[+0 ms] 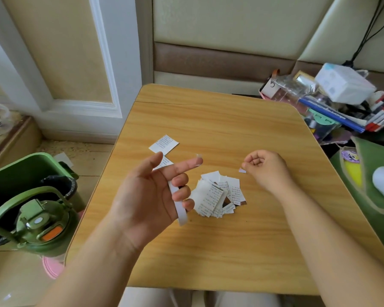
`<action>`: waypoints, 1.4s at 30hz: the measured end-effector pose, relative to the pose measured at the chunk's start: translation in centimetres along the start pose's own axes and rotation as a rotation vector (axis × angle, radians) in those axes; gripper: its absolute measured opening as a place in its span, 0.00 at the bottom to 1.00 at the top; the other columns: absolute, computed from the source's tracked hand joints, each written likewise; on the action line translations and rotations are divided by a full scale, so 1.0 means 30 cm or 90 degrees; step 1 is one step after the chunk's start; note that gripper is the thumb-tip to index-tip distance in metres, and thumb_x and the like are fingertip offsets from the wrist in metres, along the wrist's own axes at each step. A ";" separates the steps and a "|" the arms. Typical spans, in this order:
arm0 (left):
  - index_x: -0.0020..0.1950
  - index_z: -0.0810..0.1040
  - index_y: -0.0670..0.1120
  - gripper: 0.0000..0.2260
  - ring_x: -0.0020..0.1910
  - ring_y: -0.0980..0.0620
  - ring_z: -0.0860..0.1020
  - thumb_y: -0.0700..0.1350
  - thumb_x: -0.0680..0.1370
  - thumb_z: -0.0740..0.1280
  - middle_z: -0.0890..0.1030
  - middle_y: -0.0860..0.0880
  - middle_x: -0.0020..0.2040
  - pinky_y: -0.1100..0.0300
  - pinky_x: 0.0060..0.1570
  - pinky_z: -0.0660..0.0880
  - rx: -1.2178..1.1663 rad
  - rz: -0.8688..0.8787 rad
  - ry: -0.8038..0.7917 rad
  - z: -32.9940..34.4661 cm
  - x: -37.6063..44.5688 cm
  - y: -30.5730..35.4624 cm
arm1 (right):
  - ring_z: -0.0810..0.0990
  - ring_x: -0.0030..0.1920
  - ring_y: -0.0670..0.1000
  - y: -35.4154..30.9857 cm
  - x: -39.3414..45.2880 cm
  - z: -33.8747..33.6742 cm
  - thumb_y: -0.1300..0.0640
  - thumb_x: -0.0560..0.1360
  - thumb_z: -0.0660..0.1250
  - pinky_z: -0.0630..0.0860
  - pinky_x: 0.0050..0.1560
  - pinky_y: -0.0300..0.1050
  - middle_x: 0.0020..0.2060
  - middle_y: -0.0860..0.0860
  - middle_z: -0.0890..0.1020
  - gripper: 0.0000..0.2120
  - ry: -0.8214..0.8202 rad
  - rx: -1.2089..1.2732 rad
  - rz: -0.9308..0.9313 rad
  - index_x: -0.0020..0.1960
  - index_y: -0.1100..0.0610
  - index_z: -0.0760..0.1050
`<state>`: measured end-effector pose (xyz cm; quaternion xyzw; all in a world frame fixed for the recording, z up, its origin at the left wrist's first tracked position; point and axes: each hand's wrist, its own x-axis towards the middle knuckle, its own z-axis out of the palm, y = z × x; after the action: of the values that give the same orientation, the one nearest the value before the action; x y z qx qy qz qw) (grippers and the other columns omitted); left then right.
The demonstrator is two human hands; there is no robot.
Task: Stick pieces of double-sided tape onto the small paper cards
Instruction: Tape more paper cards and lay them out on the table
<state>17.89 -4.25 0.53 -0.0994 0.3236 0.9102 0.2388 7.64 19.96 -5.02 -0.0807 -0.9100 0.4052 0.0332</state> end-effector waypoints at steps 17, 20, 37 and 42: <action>0.52 0.82 0.35 0.28 0.28 0.52 0.61 0.56 0.76 0.54 0.64 0.48 0.32 0.58 0.31 0.64 0.160 -0.031 -0.042 0.054 -0.024 -0.015 | 0.79 0.49 0.46 -0.253 -0.312 -0.119 0.47 0.75 0.63 0.75 0.52 0.48 0.46 0.43 0.81 0.07 -0.206 0.136 -0.306 0.47 0.42 0.80; 0.52 0.83 0.36 0.28 0.28 0.52 0.60 0.57 0.76 0.54 0.64 0.49 0.32 0.57 0.31 0.63 0.189 -0.037 -0.045 0.064 -0.032 -0.015 | 0.80 0.47 0.50 -0.255 -0.322 -0.124 0.45 0.75 0.63 0.75 0.52 0.56 0.44 0.46 0.82 0.08 -0.229 0.138 -0.318 0.46 0.44 0.81; 0.48 0.84 0.37 0.27 0.27 0.52 0.62 0.57 0.76 0.53 0.67 0.49 0.31 0.56 0.34 0.61 0.284 -0.066 0.001 0.084 -0.047 -0.017 | 0.73 0.37 0.62 -0.234 -0.361 -0.101 0.51 0.71 0.67 0.73 0.40 0.60 0.36 0.50 0.81 0.03 -0.181 0.201 -0.281 0.42 0.49 0.79; 0.45 0.84 0.40 0.28 0.28 0.53 0.61 0.58 0.80 0.50 0.65 0.49 0.34 0.59 0.33 0.60 0.452 -0.027 0.098 0.090 -0.036 -0.034 | 0.74 0.38 0.61 -0.196 -0.370 -0.066 0.51 0.70 0.67 0.73 0.43 0.58 0.35 0.47 0.80 0.04 -0.235 0.252 -0.213 0.42 0.49 0.80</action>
<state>19.26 -2.22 2.42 -0.0852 0.6342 0.7260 0.2520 18.10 15.60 0.74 0.1528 -0.8047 0.5714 -0.0515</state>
